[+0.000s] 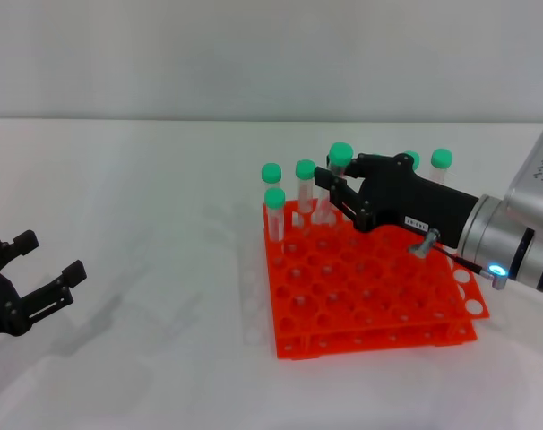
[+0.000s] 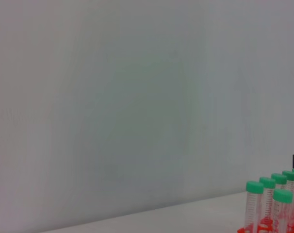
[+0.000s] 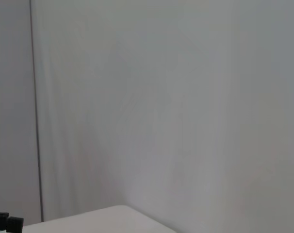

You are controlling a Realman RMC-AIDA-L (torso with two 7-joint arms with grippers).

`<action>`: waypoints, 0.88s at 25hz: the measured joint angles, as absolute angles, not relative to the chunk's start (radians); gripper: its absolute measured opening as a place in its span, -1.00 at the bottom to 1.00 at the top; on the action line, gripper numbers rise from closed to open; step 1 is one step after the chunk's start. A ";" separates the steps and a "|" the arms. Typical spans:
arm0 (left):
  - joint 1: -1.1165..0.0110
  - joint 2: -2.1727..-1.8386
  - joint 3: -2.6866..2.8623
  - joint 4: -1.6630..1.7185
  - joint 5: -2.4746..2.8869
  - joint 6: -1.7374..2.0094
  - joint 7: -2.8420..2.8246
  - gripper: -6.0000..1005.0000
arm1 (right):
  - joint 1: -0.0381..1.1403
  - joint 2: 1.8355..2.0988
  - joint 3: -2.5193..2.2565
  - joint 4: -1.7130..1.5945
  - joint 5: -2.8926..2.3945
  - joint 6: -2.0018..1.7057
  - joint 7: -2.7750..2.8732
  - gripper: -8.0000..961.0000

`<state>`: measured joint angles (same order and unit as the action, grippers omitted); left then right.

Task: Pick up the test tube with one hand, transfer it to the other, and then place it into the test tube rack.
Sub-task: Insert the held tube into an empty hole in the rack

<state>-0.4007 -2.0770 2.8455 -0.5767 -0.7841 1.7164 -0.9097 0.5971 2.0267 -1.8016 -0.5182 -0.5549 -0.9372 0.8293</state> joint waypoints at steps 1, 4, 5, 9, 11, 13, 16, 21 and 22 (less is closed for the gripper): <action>-0.401 -2.077 2.846 -0.577 -0.784 1.716 -0.910 0.78 | 0.596 2.027 -1.802 -0.518 -0.555 -0.936 0.829 -0.46; -0.403 -2.077 2.845 -0.577 -0.784 1.715 -0.910 0.78 | 0.593 2.028 -1.804 -0.518 -0.555 -0.935 0.830 -0.45; -0.404 -2.077 2.846 -0.577 -0.784 1.714 -0.910 0.78 | 0.592 2.028 -1.805 -0.518 -0.555 -0.935 0.832 -0.45; -0.408 -2.077 2.845 -0.577 -0.784 1.708 -0.914 0.78 | 0.591 2.028 -1.810 -0.518 -0.555 -0.934 0.843 -0.44; -0.412 -2.077 2.845 -0.577 -0.784 1.706 -0.916 0.78 | 0.591 2.028 -1.811 -0.519 -0.555 -0.932 0.844 -0.44; -0.416 -2.078 2.845 -0.576 -0.784 1.705 -0.917 0.78 | 0.590 2.028 -1.812 -0.517 -0.555 -0.931 0.845 -0.43; -0.421 -2.078 2.846 -0.566 -0.784 1.704 -0.917 0.78 | 0.590 2.028 -1.813 -0.509 -0.553 -0.930 0.853 -0.43; -0.428 -2.078 2.845 -0.561 -0.784 1.702 -0.917 0.78 | 0.594 2.028 -1.825 -0.495 -0.543 -0.923 0.856 -0.42; -0.429 -2.078 2.846 -0.561 -0.784 1.700 -0.917 0.78 | 0.594 2.028 -1.832 -0.495 -0.537 -0.923 0.856 -0.42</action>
<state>-0.4291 -2.0779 2.8455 -0.5606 -0.7841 1.7004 -0.9173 0.5943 2.0278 -1.8323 -0.4949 -0.5366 -0.9233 0.8560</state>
